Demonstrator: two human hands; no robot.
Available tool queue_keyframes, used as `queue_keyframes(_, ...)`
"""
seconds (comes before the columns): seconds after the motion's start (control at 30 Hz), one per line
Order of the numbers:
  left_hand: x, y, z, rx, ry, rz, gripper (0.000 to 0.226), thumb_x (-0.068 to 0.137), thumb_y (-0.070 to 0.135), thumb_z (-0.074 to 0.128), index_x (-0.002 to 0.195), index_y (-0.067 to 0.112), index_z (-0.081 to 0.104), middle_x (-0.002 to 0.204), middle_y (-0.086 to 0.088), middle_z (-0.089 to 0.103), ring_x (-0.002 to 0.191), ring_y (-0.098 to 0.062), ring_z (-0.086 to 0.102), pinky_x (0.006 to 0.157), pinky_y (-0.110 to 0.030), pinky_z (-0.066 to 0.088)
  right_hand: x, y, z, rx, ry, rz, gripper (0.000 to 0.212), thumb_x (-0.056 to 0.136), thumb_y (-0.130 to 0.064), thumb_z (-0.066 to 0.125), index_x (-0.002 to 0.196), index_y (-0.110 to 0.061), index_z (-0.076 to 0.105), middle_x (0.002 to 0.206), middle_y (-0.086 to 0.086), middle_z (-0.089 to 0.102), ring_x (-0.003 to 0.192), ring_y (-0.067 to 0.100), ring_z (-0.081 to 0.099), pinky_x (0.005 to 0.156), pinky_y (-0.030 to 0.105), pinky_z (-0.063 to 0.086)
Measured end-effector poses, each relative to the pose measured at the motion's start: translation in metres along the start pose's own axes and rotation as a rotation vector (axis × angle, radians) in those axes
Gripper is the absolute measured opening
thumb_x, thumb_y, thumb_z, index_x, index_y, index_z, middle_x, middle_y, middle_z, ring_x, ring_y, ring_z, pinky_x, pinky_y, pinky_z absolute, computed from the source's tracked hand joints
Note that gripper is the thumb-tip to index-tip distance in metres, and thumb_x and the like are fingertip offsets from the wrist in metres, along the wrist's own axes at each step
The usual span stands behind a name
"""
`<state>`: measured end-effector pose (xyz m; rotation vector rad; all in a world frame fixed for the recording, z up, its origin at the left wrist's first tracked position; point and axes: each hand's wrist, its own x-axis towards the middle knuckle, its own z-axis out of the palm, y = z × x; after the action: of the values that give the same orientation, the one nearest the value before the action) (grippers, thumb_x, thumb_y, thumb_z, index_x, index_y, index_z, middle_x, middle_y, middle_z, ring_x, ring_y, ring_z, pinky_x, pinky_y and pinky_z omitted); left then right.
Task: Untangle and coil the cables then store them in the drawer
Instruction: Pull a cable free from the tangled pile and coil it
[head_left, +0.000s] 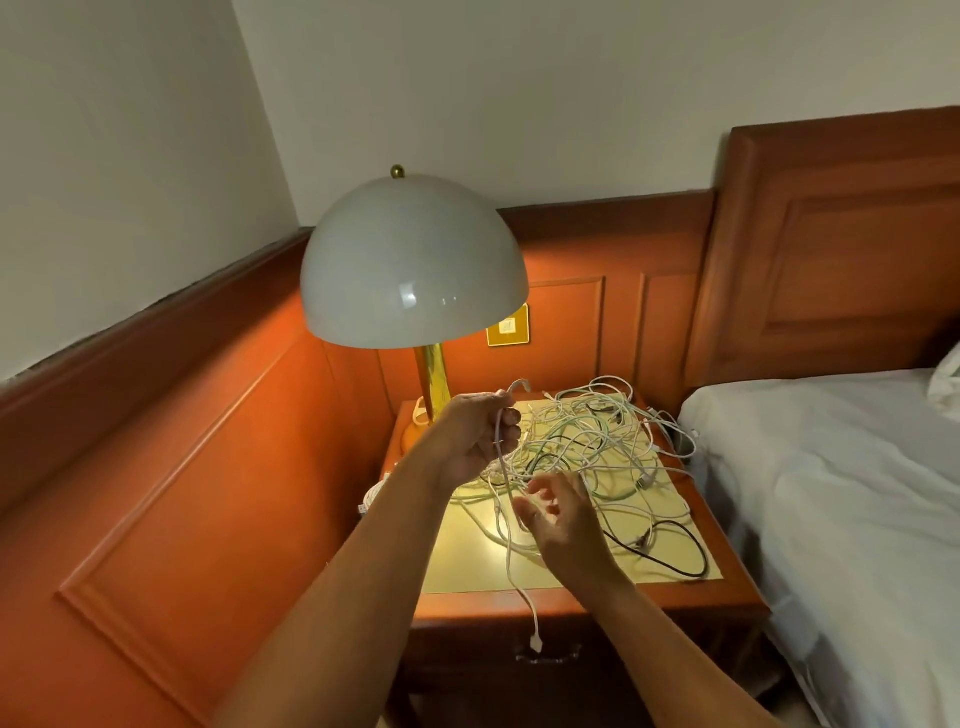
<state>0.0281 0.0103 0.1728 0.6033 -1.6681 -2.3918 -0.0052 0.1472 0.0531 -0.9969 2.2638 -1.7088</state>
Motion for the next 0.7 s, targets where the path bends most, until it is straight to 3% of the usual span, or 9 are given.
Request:
queue_keyframes(0.1,-0.008,0.006,0.007,-0.019,-0.083,0.009,0.018,0.101,0.007,0.037,0.094,0.007,0.054,0.066,-0.006,0.056,0.057,-0.017,0.053,0.06,-0.027,0.046,0.008,-0.02,-0.005,0.076,-0.028,-0.015,0.038,0.095,-0.039,0.057,0.128,-0.02,0.054,0.122,-0.013,0.052,0.112,-0.001,0.048,0.089,0.012,0.035)
queue_keyframes(0.17,-0.01,0.006,0.009,-0.013,-0.096,0.006,0.019,0.1,0.006,0.036,0.1,0.005,0.055,0.065,-0.005,0.053,0.056,-0.016,0.051,0.062,-0.027,0.043,0.006,-0.029,-0.003,0.172,-0.121,-0.009,0.036,0.097,-0.041,0.05,0.118,-0.015,0.062,0.101,-0.006,0.067,0.093,0.0,0.06,0.079,0.01,0.041)
queue_keyframes(0.2,-0.01,0.007,0.009,-0.011,-0.087,0.009,0.021,0.101,0.008,0.036,0.101,0.005,0.057,0.063,-0.003,0.05,0.055,-0.014,0.048,0.061,-0.026,0.041,0.003,-0.03,-0.001,0.226,-0.127,-0.01,0.027,0.1,-0.029,0.049,0.109,-0.01,0.066,0.081,0.0,0.068,0.077,0.006,0.063,0.073,0.013,0.043)
queue_keyframes(0.27,-0.011,0.009,0.007,0.038,-0.049,0.034,0.025,0.103,0.013,0.041,0.097,0.004,0.064,0.06,-0.001,0.047,0.051,-0.013,0.046,0.058,-0.026,0.039,-0.004,-0.022,0.0,0.298,-0.128,0.022,0.022,0.101,-0.006,0.044,0.096,-0.005,0.066,0.055,0.005,0.057,0.052,0.015,0.055,0.064,0.016,0.044)
queue_keyframes(0.3,-0.013,0.01,0.006,0.082,-0.034,0.051,0.026,0.102,0.014,0.043,0.094,0.003,0.065,0.06,-0.002,0.047,0.051,-0.013,0.046,0.058,-0.026,0.04,-0.007,-0.017,-0.001,0.311,-0.148,0.049,0.024,0.101,-0.004,0.043,0.093,-0.005,0.065,0.051,0.005,0.053,0.047,0.015,0.051,0.061,0.017,0.043)
queue_keyframes(0.4,-0.02,0.011,0.003,0.172,-0.024,0.071,0.027,0.102,0.013,0.044,0.085,0.005,0.064,0.063,-0.004,0.052,0.056,-0.016,0.051,0.058,-0.028,0.046,-0.012,-0.009,-0.009,0.345,-0.245,0.167,0.032,0.102,-0.022,0.047,0.084,-0.001,0.064,0.054,0.01,0.057,0.048,0.019,0.055,0.059,0.021,0.046)
queue_keyframes(0.5,-0.026,0.009,-0.001,0.148,-0.022,0.077,0.028,0.102,0.013,0.043,0.08,0.007,0.061,0.065,-0.006,0.053,0.056,-0.018,0.052,0.058,-0.029,0.047,-0.006,-0.01,-0.017,0.279,-0.348,0.286,0.047,0.099,-0.038,0.045,0.079,-0.001,0.066,0.066,0.019,0.064,0.063,0.022,0.065,0.064,0.022,0.05)
queue_keyframes(0.6,-0.031,0.01,-0.008,0.109,0.006,0.098,0.024,0.099,0.012,0.045,0.079,0.008,0.058,0.057,-0.004,0.045,0.049,-0.017,0.045,0.054,-0.028,0.041,0.011,-0.005,-0.025,0.049,-0.458,0.329,0.036,0.104,-0.027,0.041,0.086,-0.01,0.068,0.078,0.011,0.069,0.081,0.013,0.066,0.08,0.024,0.043)
queue_keyframes(0.7,-0.037,0.012,-0.014,0.089,0.038,0.145,0.017,0.096,0.009,0.053,0.081,0.004,0.058,0.044,0.0,0.03,0.041,-0.015,0.036,0.051,-0.026,0.039,0.036,0.001,-0.033,-0.136,-0.524,0.339,0.025,0.103,-0.015,0.043,0.096,-0.012,0.066,0.079,0.003,0.061,0.075,0.013,0.056,0.076,0.028,0.045)
